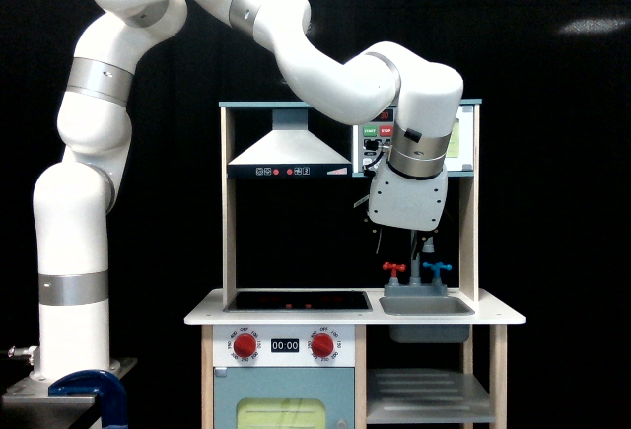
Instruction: Open the oven door
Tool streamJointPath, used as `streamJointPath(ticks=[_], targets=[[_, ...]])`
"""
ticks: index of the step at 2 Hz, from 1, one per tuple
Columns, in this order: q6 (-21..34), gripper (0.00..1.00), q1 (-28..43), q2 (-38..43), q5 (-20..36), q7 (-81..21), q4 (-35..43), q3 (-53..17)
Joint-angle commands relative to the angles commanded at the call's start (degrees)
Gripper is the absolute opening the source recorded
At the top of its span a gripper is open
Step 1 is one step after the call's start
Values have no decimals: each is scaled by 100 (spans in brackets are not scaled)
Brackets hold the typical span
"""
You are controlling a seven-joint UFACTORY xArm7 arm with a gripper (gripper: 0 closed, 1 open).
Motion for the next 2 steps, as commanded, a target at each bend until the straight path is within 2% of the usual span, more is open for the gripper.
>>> streamJointPath(ticks=[1, 2], targets=[[73, 100, -267, -3, 470, 41, -39, 292], [187, 100, -352, 107, 500, 10, 102, 489]])
